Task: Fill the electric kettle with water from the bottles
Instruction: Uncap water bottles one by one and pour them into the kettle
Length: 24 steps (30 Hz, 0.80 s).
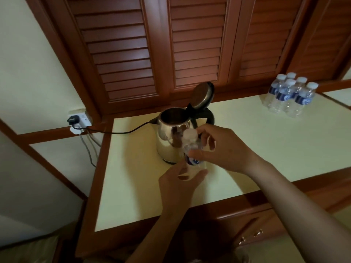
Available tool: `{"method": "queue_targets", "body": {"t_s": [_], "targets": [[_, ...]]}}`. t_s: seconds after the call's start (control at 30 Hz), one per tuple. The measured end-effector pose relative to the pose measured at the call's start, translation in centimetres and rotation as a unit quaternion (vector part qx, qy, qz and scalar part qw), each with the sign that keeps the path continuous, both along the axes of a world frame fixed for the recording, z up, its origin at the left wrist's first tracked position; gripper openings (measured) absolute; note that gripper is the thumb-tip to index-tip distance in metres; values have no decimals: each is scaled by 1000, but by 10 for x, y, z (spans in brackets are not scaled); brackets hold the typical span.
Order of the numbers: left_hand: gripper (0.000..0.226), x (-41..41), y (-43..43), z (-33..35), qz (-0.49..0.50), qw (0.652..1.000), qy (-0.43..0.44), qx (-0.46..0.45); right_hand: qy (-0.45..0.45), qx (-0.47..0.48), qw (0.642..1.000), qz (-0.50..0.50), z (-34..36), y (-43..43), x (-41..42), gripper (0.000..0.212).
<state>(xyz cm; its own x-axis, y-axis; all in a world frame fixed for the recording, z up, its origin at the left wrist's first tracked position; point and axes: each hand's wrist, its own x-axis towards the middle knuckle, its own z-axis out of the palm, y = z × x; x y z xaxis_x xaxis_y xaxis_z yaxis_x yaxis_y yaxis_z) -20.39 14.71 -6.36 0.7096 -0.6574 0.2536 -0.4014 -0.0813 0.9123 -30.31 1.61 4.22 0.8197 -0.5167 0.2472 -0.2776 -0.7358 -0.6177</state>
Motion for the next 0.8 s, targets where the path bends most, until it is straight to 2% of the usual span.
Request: {"method": "queue_targets", "body": {"t_s": [0.2,0.27,0.4,0.53,0.6,0.67,0.73,0.8], "targets": [[36,-58,-89,14,-21,999,31,-9,-46,82,994,-54,-30,-74,-74,73],[43,-80,-126,11,-27,999,28,-3,-49,95,991,-75,-44,-107,-98,70],[44,-127,-204,11,-32,998,-50,2,-86,107,985,-107,-61,-176,-145,60],[65,-165,-275,12,-103,990,-99,13,-136,89,971,-173,-73,-242,-187,52],[79,-171,-304,7,-158,980,-110,55,-145,80,964,-207,-80,-271,-204,50],[93,-167,-326,-1,-171,968,-122,138,-149,78,957,-236,-87,-294,-215,50],[94,-151,-340,-13,-123,950,-194,210,-152,80,952,-251,-96,-311,-221,51],[93,-136,-347,-22,-79,917,-275,277,-167,85,946,-263,-105,-322,-223,50]]}}
